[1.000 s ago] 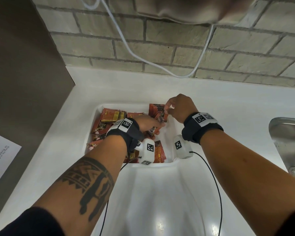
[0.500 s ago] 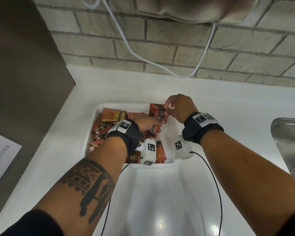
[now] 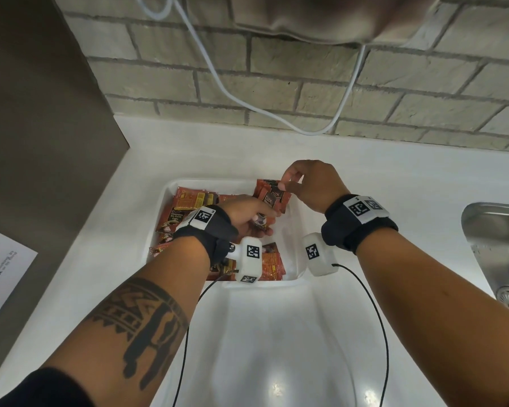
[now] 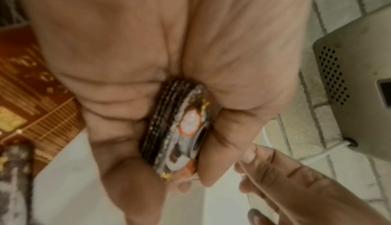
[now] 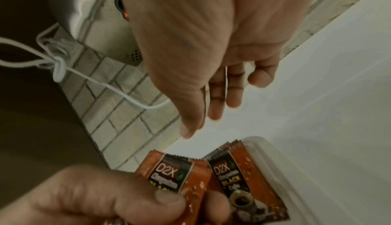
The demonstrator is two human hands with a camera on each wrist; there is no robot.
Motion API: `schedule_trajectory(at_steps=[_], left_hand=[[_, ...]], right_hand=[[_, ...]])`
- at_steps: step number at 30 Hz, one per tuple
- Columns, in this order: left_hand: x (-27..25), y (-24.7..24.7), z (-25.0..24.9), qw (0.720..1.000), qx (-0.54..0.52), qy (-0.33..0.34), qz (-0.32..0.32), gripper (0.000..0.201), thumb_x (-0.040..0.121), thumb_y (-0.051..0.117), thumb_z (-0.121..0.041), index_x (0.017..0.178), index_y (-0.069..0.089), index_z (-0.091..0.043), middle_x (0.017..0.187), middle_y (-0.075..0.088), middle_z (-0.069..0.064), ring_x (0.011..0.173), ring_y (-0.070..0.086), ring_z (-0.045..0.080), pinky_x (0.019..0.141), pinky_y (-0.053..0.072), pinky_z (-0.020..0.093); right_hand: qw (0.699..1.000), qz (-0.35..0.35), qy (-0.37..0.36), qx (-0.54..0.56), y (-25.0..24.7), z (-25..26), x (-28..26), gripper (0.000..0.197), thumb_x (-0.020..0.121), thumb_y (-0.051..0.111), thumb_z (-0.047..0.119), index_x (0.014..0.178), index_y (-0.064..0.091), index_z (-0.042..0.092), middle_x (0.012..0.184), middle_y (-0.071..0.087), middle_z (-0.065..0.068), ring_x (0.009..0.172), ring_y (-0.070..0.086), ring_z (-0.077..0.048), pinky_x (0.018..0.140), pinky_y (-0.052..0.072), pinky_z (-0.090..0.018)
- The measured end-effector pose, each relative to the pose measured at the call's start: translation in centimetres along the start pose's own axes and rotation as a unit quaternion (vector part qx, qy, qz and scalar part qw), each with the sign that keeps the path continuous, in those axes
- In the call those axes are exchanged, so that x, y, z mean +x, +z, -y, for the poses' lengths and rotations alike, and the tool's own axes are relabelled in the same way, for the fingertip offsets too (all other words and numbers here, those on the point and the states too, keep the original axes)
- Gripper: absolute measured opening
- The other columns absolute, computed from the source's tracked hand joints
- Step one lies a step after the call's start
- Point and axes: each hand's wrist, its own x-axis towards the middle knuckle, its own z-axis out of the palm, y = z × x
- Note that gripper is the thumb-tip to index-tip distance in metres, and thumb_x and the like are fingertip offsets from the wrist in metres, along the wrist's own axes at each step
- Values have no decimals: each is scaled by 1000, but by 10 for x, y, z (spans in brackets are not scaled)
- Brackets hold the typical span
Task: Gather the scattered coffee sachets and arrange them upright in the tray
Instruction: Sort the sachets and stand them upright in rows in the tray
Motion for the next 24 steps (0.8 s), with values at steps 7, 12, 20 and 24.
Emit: schedule_trajectory(at_steps=[7, 12, 20, 24], left_hand=[[-12, -8, -2, 992, -28, 119, 24, 24, 88, 75, -12, 111, 68, -11, 96, 71, 7, 86, 67, 21, 71, 56, 32], [-20, -6, -3, 987, -109, 120, 10, 30, 95, 63, -37, 109, 66, -10, 94, 70, 13, 77, 67, 26, 62, 53, 30], [-19, -24, -2, 984, -23, 131, -116, 29, 105, 50, -24, 126, 61, -8, 94, 71, 14, 75, 65, 29, 51, 49, 28], [-24, -20, 0, 990, 74, 90, -77, 21, 106, 47, -17, 123, 58, -18, 88, 72, 13, 68, 64, 27, 53, 47, 29]], right_hand=[[989, 78, 8, 122, -14, 13, -5, 12, 81, 81, 30, 89, 74, 23, 87, 75, -4, 83, 67, -20, 83, 51, -33], [988, 46, 12, 147, -18, 15, -4, 8, 85, 78, 22, 92, 75, 20, 88, 74, -2, 84, 67, -17, 84, 53, -33], [998, 38, 33, 33, -16, 8, -6, 15, 91, 66, 14, 81, 73, 22, 75, 64, 18, 75, 57, -1, 63, 39, -12], [999, 31, 36, -1, -10, 6, -7, 14, 91, 64, 15, 87, 77, 19, 76, 55, 19, 82, 53, -9, 59, 34, -12]])
